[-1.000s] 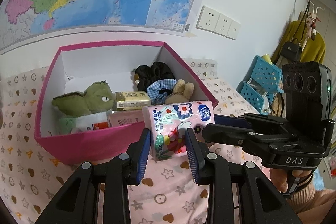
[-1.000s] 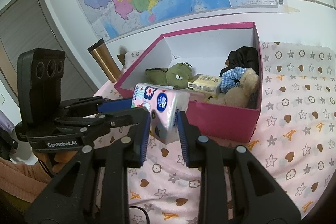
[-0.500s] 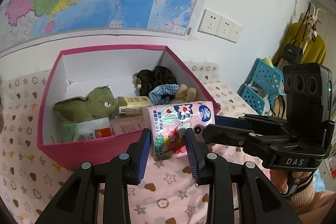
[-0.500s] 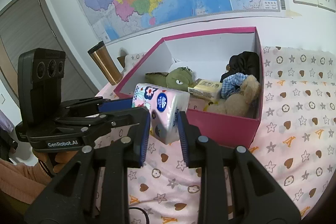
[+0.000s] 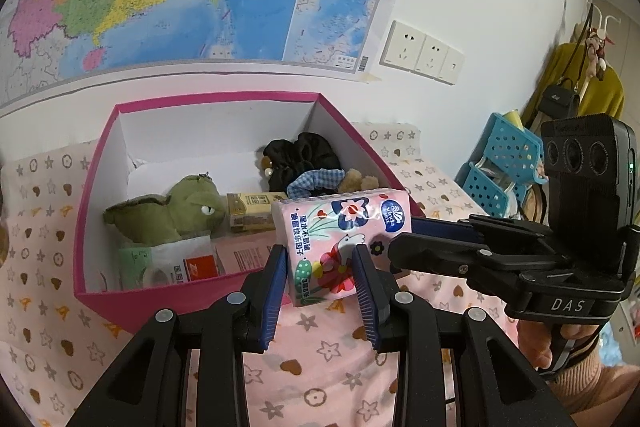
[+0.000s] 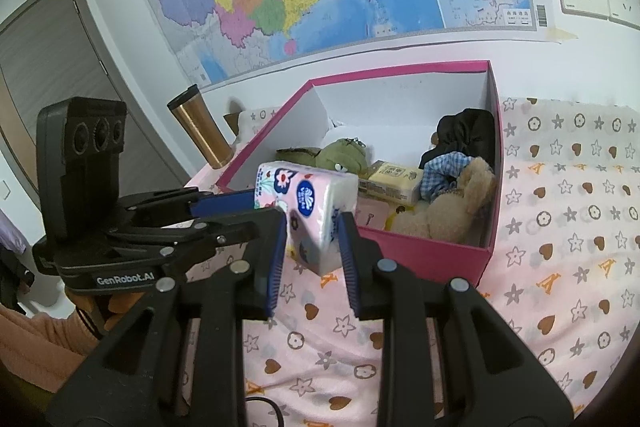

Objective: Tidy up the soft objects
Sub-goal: 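Carry the floral tissue pack over the box rim with the right gripper, then lower the floral tissue pack into the box beside the teddy bear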

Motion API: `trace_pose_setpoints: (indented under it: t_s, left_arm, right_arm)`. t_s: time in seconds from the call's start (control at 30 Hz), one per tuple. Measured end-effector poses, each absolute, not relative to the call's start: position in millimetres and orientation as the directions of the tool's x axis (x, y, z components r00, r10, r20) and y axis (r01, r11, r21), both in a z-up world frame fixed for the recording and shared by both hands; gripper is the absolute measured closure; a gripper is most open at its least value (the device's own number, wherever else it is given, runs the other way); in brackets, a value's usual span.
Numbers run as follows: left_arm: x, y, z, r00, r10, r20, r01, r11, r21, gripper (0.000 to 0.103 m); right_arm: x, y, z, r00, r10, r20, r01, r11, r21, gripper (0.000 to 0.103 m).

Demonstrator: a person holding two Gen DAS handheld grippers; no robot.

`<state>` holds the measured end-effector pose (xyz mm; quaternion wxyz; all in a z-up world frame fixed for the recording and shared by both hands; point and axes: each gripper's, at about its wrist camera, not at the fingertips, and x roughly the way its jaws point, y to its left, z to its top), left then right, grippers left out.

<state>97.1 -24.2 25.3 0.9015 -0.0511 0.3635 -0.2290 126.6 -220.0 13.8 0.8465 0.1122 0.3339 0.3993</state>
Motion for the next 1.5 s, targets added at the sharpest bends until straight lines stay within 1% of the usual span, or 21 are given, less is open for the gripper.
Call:
trace_pose_setpoints:
  t_s: [1.5]
  left_arm:
    - [120,-24,27,0.634,-0.444,-0.634,0.378,0.892,-0.246,0.071]
  right_arm:
    - [143,-219,16,0.466,0.749,-0.471,-0.594,0.66,0.461,0.073]
